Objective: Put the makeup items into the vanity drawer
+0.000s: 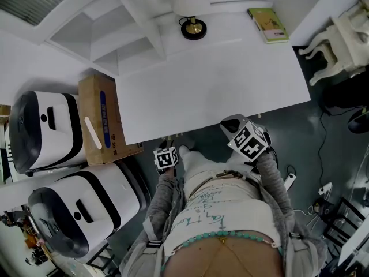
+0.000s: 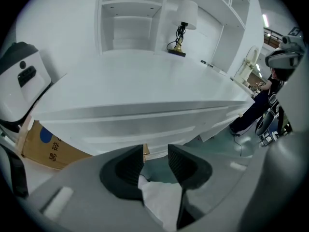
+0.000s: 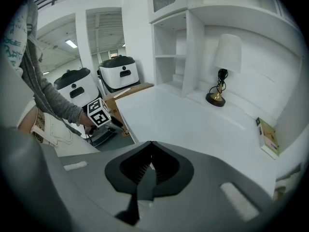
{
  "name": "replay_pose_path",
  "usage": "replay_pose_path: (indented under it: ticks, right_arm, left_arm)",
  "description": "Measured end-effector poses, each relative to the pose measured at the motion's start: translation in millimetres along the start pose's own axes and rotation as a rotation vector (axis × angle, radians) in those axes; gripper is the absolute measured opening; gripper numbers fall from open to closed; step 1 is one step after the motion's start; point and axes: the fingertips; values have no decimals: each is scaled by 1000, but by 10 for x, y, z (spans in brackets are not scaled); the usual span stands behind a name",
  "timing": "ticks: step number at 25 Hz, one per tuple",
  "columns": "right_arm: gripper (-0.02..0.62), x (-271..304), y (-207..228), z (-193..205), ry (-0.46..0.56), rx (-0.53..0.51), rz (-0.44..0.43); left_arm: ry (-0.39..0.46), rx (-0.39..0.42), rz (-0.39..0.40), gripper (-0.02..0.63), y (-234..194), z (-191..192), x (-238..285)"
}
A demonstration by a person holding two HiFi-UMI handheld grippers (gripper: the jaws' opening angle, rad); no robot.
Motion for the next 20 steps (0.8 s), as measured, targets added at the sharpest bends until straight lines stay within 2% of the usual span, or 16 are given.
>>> replay_pose_path:
  ticks: [10, 20]
  right_arm:
    - [29, -33, -9, 35, 10, 9, 9]
    - [29, -92, 30, 31, 20, 21, 31]
  left_arm:
    - [38, 1, 53, 155, 133, -107, -244]
    - [103, 93, 158, 137, 423, -380, -649]
Point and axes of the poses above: the fingertips, and each gripper's own axes: x forward along the fingers, y to its right, z out of its underside, and after that the axes turned 14 degrees about -z, right-handed
